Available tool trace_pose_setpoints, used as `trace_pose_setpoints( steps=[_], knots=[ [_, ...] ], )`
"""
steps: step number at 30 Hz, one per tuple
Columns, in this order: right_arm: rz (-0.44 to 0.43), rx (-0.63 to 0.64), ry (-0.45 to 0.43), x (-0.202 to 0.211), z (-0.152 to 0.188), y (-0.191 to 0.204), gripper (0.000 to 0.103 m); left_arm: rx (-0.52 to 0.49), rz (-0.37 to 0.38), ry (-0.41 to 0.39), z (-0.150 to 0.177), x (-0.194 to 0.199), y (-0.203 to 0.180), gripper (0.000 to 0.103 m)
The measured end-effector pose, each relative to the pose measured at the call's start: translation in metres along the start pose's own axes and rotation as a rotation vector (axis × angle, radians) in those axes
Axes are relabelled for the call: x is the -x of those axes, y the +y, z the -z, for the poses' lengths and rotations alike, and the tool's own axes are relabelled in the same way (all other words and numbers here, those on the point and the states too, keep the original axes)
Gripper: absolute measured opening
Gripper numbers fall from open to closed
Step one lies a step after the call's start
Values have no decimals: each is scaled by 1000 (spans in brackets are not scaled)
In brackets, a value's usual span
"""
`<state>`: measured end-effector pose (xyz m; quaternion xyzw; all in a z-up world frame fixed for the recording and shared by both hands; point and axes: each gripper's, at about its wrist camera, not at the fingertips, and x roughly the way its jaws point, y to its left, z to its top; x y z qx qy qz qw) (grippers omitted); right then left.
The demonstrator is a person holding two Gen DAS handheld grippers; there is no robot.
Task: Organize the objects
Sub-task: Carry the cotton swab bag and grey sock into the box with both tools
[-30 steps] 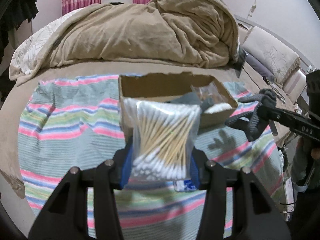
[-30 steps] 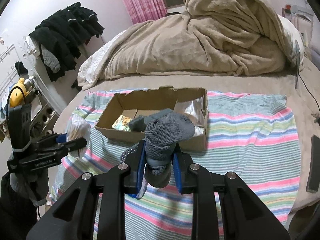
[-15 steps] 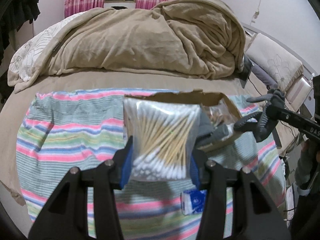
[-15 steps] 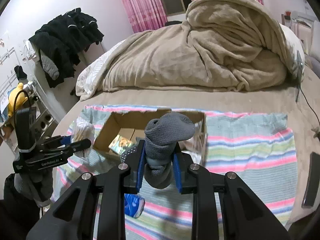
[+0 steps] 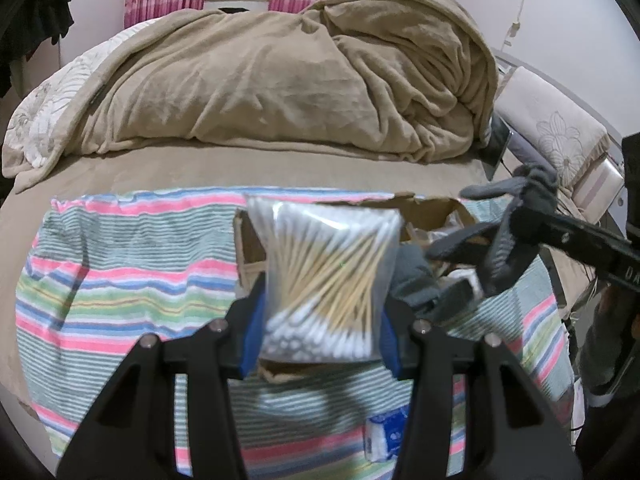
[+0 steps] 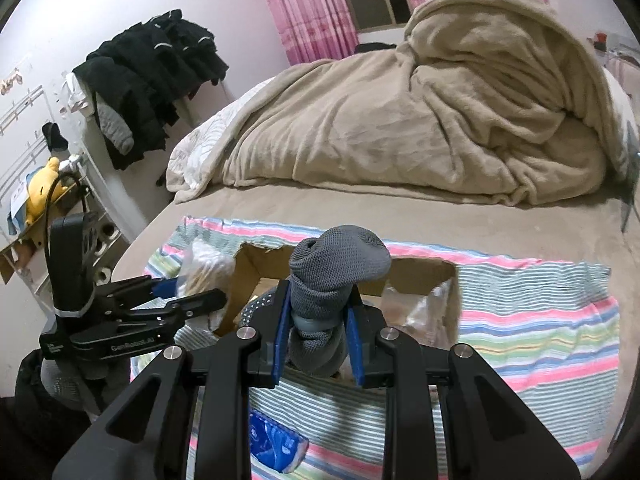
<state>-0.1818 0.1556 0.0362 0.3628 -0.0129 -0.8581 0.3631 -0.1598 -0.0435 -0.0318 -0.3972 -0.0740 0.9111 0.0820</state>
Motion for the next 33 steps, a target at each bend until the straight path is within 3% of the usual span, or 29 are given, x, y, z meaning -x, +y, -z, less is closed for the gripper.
trace_pose_setpoints(
  steps=[14, 24, 26, 30, 33],
  knots=[
    [-137, -84, 121, -83, -3, -9, 26, -31, 1, 77, -9, -47, -2, 50],
    [-109, -133, 232, -138, 15, -20, 26, -25, -16, 96, -9, -63, 1, 58],
    [-114, -139, 226, -135, 13, -19, 30, -24, -1, 97, -9, -61, 0, 64],
    [-88, -137, 216, -125, 11, -17, 47, -30, 1, 74, -10, -51, -3, 77],
    [-82, -150, 200, -115, 9, -17, 58, -11, -3, 56, -12, -40, 1, 79]
  ],
)
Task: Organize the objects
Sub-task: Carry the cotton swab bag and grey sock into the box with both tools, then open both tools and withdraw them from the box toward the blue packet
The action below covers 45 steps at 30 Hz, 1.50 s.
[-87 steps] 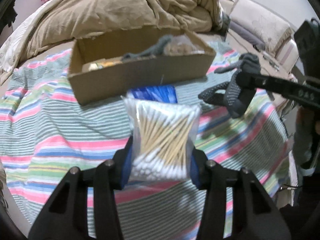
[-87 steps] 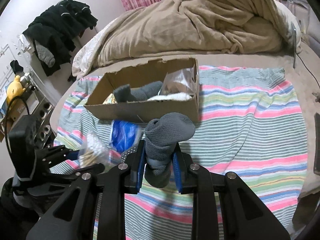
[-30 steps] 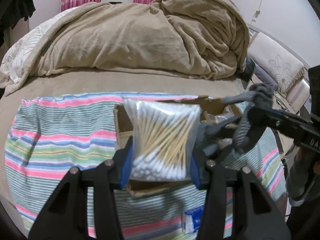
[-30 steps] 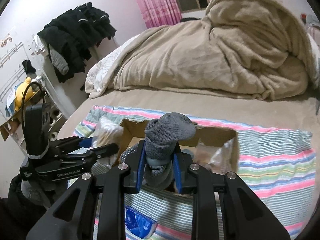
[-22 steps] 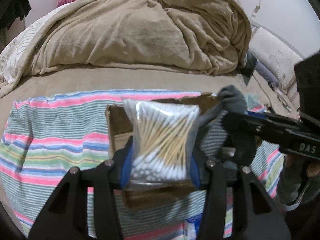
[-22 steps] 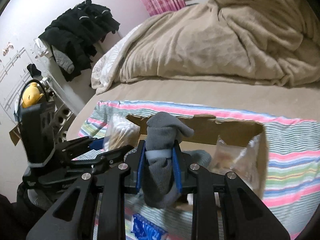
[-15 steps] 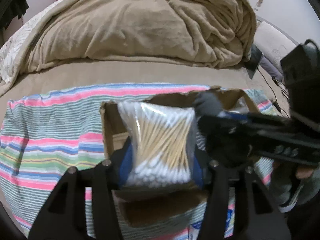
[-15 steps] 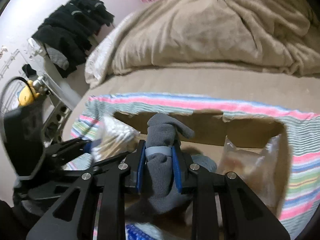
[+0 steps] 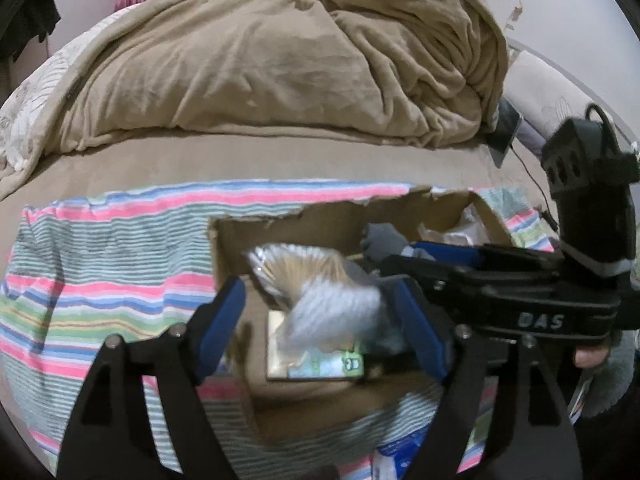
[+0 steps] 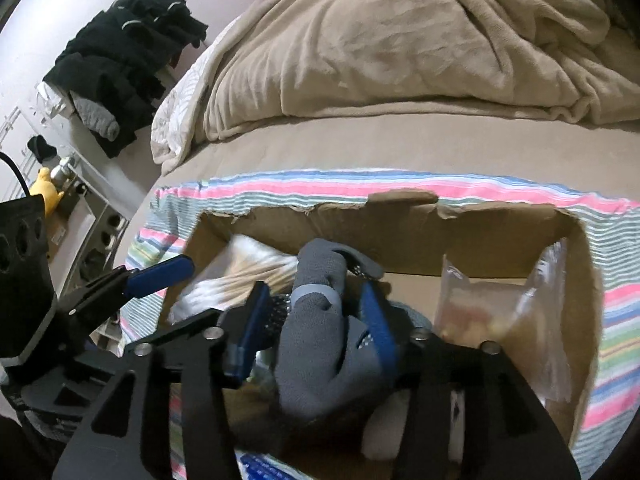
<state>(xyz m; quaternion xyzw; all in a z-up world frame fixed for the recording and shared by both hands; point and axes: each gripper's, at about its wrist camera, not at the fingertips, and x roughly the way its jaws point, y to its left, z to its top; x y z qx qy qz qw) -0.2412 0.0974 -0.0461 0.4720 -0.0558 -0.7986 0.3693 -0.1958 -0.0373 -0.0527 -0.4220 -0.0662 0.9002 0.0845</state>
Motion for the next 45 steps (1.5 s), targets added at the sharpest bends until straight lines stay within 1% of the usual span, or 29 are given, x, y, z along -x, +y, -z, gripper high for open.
trace_pose_setpoints(
  steps=[1, 2, 7, 12, 23, 29, 33, 42, 44, 45],
  knots=[
    [-2, -2, -6, 4, 1, 1, 61, 4, -5, -7, 1, 5, 2, 79],
    [-3, 0, -14, 8, 2, 2, 62, 6, -9, -10, 1, 8, 2, 79],
    [-8, 10, -45, 33, 9, 9, 62, 22, -23, -36, 9, 32, 7, 80],
    [3, 18, -69, 55, 20, 18, 62, 32, -21, -50, 22, 55, 7, 80],
    [59, 57, -70, 84, 55, 33, 63, 46, -21, -58, 55, 90, 2, 80],
    [100, 63, -50, 84, 76, 39, 64, 67, -23, -51, 76, 101, 5, 80],
    [144, 82, -16, 76, 91, 46, 64, 76, -24, -42, 90, 106, 7, 80],
    [207, 100, 59, 49, 122, 57, 64, 108, -14, -24, 115, 111, 20, 80],
    [215, 95, 74, 43, 127, 56, 73, 117, -12, -20, 120, 111, 23, 80],
    [215, 87, 80, 39, 130, 56, 80, 123, -10, -17, 124, 112, 25, 80]
  ],
)
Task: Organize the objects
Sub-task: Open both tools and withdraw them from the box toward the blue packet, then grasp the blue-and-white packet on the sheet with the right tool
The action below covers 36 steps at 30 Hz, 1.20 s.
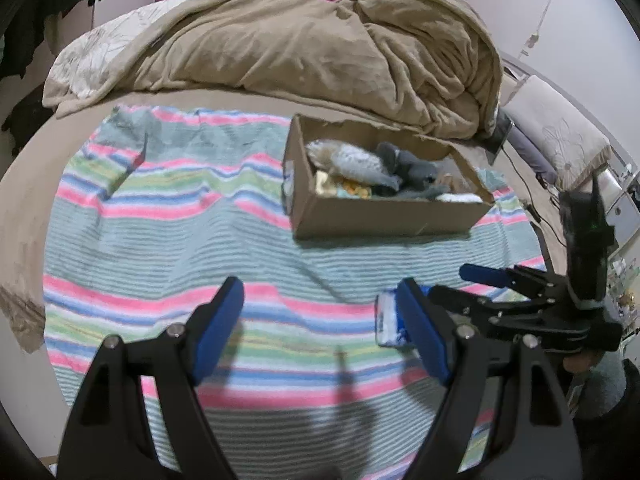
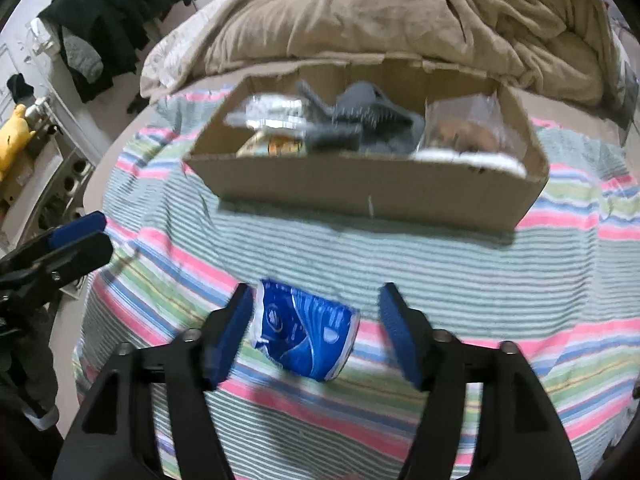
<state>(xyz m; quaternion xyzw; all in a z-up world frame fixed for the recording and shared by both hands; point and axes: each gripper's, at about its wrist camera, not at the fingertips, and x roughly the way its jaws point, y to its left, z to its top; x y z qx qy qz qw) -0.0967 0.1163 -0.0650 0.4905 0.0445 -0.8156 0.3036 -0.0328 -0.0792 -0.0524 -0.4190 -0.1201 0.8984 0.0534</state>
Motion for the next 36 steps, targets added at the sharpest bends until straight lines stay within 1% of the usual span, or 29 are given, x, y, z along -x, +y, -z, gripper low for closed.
trace_pose_setpoints(
  steps=[1, 2, 5, 12, 14, 16, 17, 18, 19, 20, 21, 23, 24, 25, 31, 36],
  knots=[
    [-3, -6, 2, -2, 2, 1, 83, 3, 2, 1, 2, 0, 2, 80],
    [-3, -10, 8, -5, 4, 2, 83, 7, 4, 3, 4, 0, 4, 80],
    [16, -16, 46, -17, 12, 6, 84, 19, 8, 12, 10, -1, 10, 80],
    [29, -20, 128, -43, 22, 15, 83, 31, 3, 25, 19, -1, 19, 81],
    [60, 2, 128, -47, 23, 20, 82, 33, 0, 27, 20, -1, 20, 81],
    [92, 34, 122, -49, 23, 24, 76, 35, -2, 29, 22, -1, 21, 81],
    [98, 45, 119, -50, 24, 24, 75, 35, -3, 30, 22, -1, 20, 81],
    [103, 53, 115, -50, 24, 24, 68, 34, -4, 32, 22, -1, 19, 81],
    [110, 56, 106, -48, 24, 23, 56, 32, -5, 34, 22, -2, 18, 81],
    [115, 56, 90, -45, 23, 21, 53, 27, -5, 37, 22, -2, 16, 81],
    [105, 54, 82, -43, 21, 18, 43, 21, -6, 39, 23, -3, 13, 81],
    [74, 50, 65, -37, 18, 13, 33, 10, -8, 42, 22, -3, 9, 81],
    [64, 54, 57, -34, 19, 10, 25, 3, -10, 43, 21, -3, 6, 81],
    [58, 55, 51, -31, 18, 9, 20, -1, -11, 44, 21, -4, 4, 81],
    [3, 68, 14, -11, 21, 6, 12, -29, -27, 54, 17, -8, -10, 81],
    [-18, 58, -30, 9, 17, -1, 12, -58, -53, 51, 12, -10, -21, 81]
  ],
)
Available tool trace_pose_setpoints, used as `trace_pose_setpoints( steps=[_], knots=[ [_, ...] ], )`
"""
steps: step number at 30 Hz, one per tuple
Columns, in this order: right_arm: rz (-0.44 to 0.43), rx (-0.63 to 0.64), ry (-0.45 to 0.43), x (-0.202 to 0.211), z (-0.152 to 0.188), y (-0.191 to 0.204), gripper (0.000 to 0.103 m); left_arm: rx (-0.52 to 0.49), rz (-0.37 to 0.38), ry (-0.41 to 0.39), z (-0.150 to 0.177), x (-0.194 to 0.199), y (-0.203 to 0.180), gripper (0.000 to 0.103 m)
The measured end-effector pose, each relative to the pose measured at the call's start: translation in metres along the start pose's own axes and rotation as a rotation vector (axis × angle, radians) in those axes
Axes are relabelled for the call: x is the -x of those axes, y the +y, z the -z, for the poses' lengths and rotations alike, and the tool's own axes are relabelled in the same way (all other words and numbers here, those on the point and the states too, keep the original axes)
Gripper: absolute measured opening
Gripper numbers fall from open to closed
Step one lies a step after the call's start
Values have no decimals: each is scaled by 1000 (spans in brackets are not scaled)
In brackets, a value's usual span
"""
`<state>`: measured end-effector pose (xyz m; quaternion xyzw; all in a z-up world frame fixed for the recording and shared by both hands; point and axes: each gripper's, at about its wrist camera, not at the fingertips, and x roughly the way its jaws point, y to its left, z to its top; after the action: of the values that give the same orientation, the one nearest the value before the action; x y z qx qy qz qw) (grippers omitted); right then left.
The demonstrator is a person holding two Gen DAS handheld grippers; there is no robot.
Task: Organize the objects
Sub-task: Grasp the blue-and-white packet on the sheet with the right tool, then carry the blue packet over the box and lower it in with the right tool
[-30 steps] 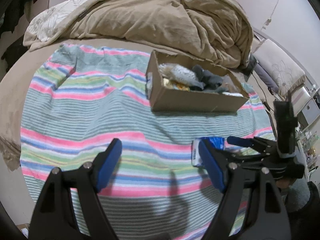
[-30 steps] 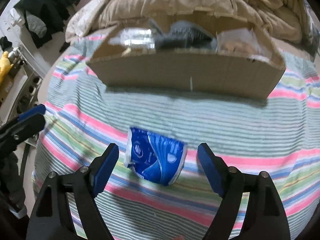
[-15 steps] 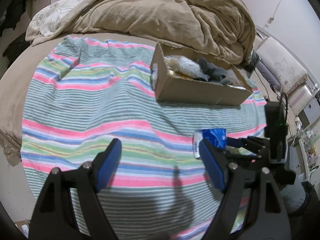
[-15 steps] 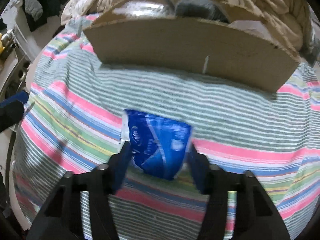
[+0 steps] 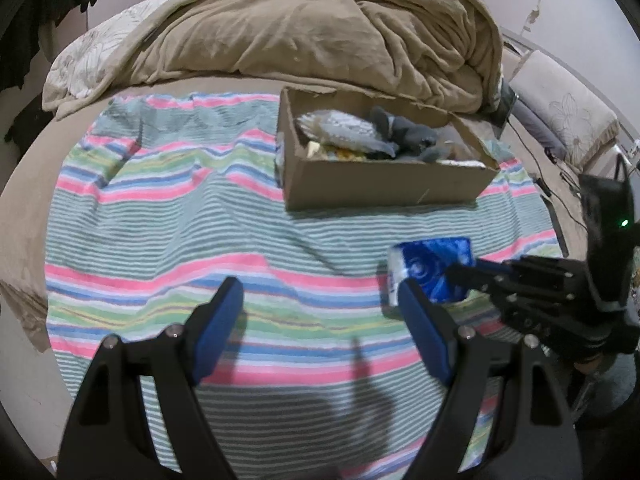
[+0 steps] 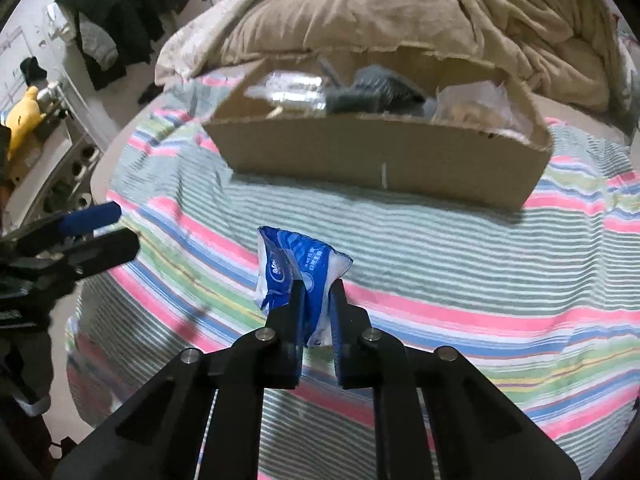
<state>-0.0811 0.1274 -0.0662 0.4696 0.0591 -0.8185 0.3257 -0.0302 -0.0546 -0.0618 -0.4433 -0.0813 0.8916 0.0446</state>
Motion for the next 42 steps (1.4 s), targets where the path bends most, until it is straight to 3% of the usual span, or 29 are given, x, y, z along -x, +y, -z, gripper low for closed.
trace_pose_setpoints(
  steps=[12, 19, 29, 42],
  knots=[
    [-29, -48, -150, 62, -26, -33, 12, -21, -26, -17, -19, -1, -17, 81],
    [-7, -71, -204, 78, -39, -58, 12, -13, -35, -67, -33, 4, -20, 81],
    [14, -67, -223, 72, -66, -80, 12, -2, -45, -76, -46, -1, -15, 81],
    [0, -94, -163, 22, -104, -98, 12, 23, -40, -80, -62, -21, -6, 81]
  ],
)
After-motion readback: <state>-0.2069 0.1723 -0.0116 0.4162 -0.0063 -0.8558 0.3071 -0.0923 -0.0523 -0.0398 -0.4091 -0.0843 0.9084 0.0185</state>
